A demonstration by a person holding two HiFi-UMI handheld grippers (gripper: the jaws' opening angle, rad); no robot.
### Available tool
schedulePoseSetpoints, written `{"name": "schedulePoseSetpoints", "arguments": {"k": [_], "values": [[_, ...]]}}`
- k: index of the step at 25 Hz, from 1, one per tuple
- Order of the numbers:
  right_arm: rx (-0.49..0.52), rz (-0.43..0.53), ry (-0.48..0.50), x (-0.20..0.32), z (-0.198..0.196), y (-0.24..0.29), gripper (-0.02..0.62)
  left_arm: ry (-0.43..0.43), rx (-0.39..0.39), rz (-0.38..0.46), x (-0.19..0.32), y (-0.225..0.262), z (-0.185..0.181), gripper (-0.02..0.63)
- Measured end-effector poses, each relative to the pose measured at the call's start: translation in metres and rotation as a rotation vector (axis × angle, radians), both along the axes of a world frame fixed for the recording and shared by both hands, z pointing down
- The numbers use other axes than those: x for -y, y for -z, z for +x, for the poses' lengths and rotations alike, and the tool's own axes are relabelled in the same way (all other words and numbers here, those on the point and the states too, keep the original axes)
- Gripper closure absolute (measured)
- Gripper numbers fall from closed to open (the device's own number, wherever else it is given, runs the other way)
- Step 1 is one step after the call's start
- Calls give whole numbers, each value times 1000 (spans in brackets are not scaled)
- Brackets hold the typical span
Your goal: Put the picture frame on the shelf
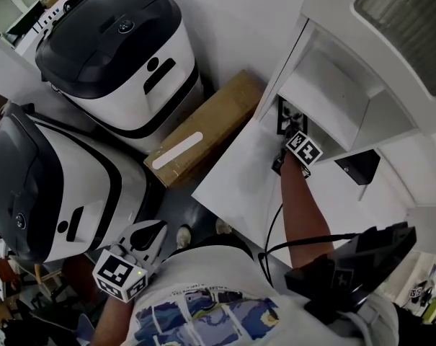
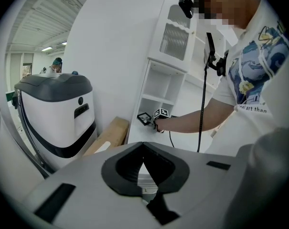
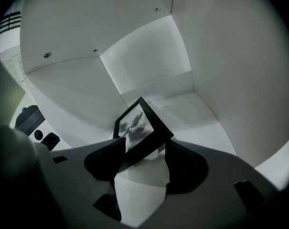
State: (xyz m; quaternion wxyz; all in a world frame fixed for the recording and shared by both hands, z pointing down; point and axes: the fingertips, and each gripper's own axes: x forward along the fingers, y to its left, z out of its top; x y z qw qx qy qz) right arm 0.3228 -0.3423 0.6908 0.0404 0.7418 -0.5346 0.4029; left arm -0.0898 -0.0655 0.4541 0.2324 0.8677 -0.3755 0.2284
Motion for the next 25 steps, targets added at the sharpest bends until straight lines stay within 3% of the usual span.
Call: {"name": "schedulePoseSetpoints", "arguments": {"k": [7,18,25], "values": [[-119,-22,49,1,2,8,328,2,-6,-4,-2,-1,1,594],[-152,-41,54,-3,7,5,289,-11,3,-2,-4,-1,2,594],[-242,-97,81,-8,12,0,272,-17,8,-3,-6,-1,5,594]]}}
